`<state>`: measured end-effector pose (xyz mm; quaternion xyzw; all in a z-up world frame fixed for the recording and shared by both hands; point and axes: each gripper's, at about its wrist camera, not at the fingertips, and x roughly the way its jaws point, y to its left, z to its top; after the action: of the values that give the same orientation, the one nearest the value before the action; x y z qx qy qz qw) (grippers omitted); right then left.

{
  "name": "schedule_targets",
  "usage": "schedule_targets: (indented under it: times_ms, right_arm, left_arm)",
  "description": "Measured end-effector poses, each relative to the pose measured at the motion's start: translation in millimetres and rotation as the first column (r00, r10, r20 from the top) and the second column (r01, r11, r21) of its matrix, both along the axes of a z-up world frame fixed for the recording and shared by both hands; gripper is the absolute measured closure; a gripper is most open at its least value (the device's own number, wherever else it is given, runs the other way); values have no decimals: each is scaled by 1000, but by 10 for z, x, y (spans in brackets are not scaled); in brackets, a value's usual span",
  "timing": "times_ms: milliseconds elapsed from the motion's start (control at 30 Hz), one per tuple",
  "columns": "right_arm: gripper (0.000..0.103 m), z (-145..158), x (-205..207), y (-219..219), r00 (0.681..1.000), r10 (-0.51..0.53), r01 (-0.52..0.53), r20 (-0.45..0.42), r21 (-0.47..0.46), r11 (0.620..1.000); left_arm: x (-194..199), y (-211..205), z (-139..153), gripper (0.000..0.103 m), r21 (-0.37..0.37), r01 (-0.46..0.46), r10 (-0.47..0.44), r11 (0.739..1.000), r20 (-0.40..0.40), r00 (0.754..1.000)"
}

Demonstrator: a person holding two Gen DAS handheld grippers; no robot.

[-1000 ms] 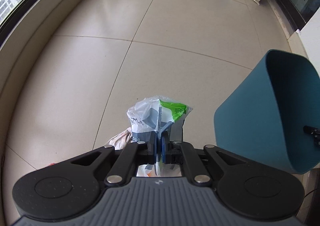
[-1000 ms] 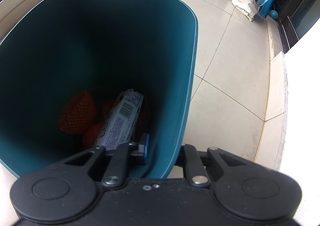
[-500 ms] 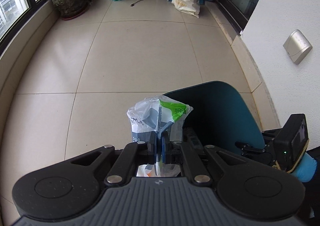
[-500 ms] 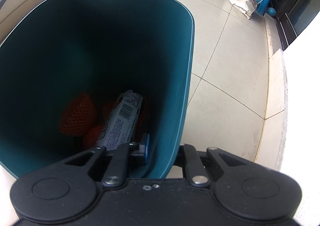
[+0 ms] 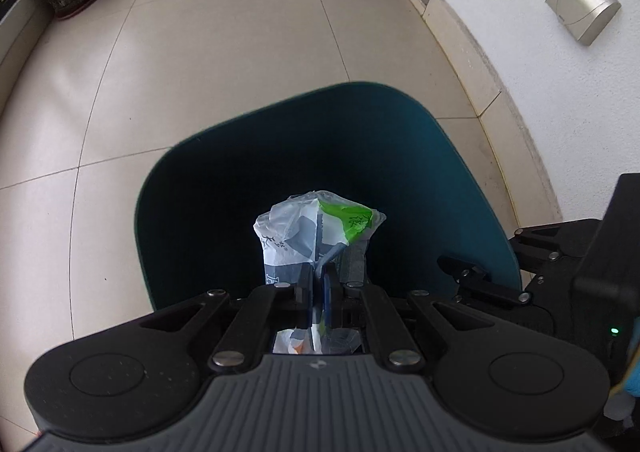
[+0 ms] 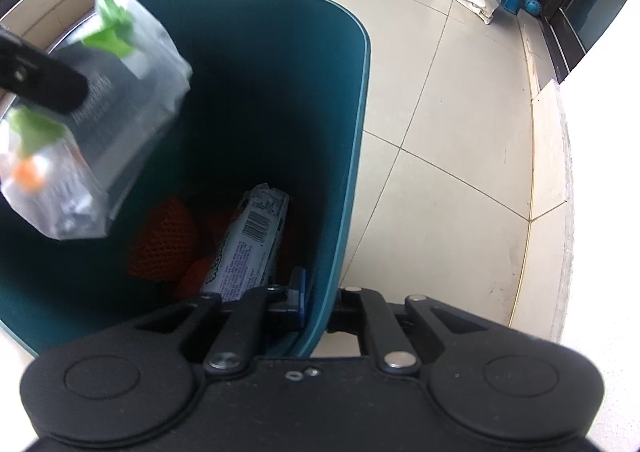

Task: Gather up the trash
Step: 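Carry the clear bag over the wastebasket with the left gripper and release it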

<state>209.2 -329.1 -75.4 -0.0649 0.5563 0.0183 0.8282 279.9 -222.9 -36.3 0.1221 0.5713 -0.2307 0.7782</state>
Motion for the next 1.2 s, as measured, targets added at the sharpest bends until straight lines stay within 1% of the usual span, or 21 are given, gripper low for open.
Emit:
schedule_targets:
  times_ms: [33,167,267,333,467,533,633,700,733,800,867,900,933,967,1067,1200]
  right_arm:
    - [96,0,4,5,1000,1,-1,0,0,1000]
    - [96,4,1,-31,1000,-2,2,-3,8,1000]
    - [96,-5,7,-49,1000,0,0,-3,4,1000]
    - [96,-5,7,-44,1000,0,0,-2,3,1000]
    - [96,-12,2,-30,1000,0,0,-2,4,1000]
    - [96,-14,6,-29,1000,0,0,-3,3,1000]
    - [96,-16,-23,-17,1000,-1,1,-5,4,1000]
    - [96,-21,-16,-23,1000,-5,5,-8,4,1000]
    - [96,-27,-12,-24,1000,-6,6,-10,3,1000]
    - [96,-32,5,-26,1000,-10,11,-13,3,1000]
    - [96,-7,29,-25,1000,-11,11,-16,8,1000]
    - [96,-10,35,-24,1000,-10,11,-16,7,1000]
    - [96,-8,38,-17,1000,-8,9,-15,5,1000]
    - [96,-5,38,-11,1000,-6,6,-14,3,1000]
    - [96,9,43,-9,1000,-5,5,-14,8,1000]
    - [96,10,44,-2,1000,1,-1,-13,2,1000]
  left_arm:
    - [18,-46,-111,99,12,3,-3,1000,-16,1000]
    - [50,-176,-400,99,53,15,-12,998,-50,999]
    - [63,-253,-553,99,73,18,-13,997,-74,997]
    - [79,-286,-654,99,81,21,-13,996,-105,994]
    - [177,-354,-802,99,96,20,-7,995,-131,991]
    - [181,-341,-843,98,101,7,6,995,-130,992]
    - [200,-337,-882,97,66,-4,15,998,-157,988]
    - [193,-333,-872,95,60,1,7,998,-142,990]
    - [174,-319,-865,93,56,4,4,998,-133,991]
    - [110,-240,-837,85,45,0,5,999,-126,992]
    - [98,-203,-810,63,28,-5,8,1000,-120,993]
    - [95,-184,-791,55,15,-9,11,1000,-112,994]
    - [93,-166,-771,40,4,-15,16,1000,-106,994]
    - [88,-143,-745,37,-8,-22,21,1000,-99,995]
    - [84,-77,-636,36,-25,-41,39,999,-83,996]
    - [52,-19,-441,36,-47,-44,41,998,-50,998]
